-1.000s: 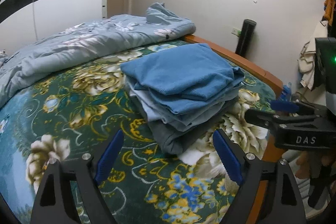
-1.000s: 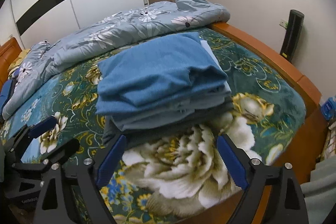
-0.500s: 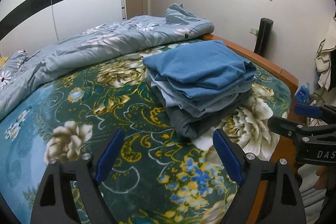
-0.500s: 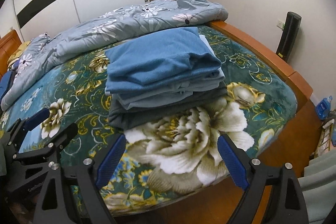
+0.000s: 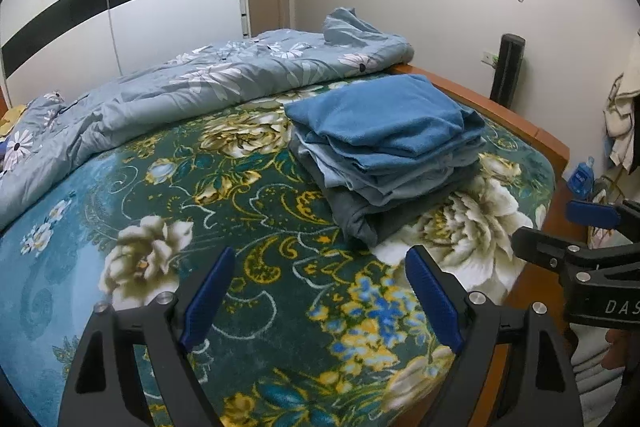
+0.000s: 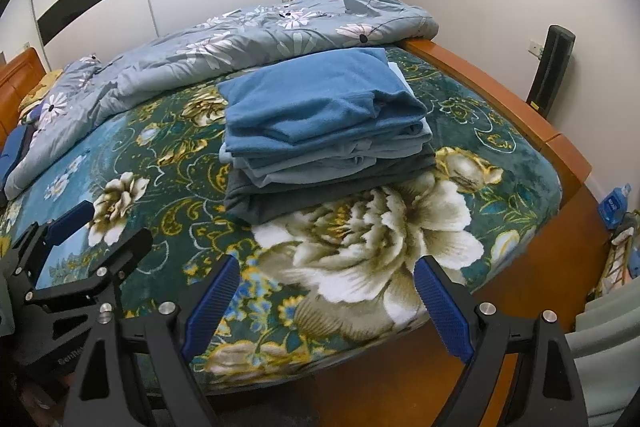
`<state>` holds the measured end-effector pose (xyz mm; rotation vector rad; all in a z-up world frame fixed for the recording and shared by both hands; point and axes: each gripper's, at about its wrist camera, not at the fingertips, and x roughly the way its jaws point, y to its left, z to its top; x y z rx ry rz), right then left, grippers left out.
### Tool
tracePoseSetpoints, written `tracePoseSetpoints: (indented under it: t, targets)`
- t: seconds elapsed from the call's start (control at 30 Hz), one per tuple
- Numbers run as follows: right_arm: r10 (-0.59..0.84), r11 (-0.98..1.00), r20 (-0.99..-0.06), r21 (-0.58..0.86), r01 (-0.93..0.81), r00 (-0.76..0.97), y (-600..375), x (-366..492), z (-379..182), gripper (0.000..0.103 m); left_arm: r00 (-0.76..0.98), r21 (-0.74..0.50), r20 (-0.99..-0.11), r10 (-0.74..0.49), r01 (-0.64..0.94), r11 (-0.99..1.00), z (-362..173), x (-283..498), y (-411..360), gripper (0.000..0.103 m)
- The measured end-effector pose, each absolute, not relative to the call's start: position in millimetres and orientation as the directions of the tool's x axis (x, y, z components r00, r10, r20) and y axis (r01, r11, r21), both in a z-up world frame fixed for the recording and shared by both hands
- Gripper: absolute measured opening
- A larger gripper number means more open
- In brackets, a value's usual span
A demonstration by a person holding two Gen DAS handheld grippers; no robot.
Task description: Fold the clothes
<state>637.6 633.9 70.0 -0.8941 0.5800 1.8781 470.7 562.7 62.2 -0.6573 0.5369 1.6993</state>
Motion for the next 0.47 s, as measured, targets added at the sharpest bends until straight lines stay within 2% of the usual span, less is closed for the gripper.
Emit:
tracePoseSetpoints:
  t: [0.47]
  targets:
    - [0.556,-0.435,-0.781,0.02,-0.9,-0.286,622.4,642.3,75.7,0.091,-0.163,0.021,-0.675,0.72,-0.979,-0.202,64.9,480.7,551.0,0.088]
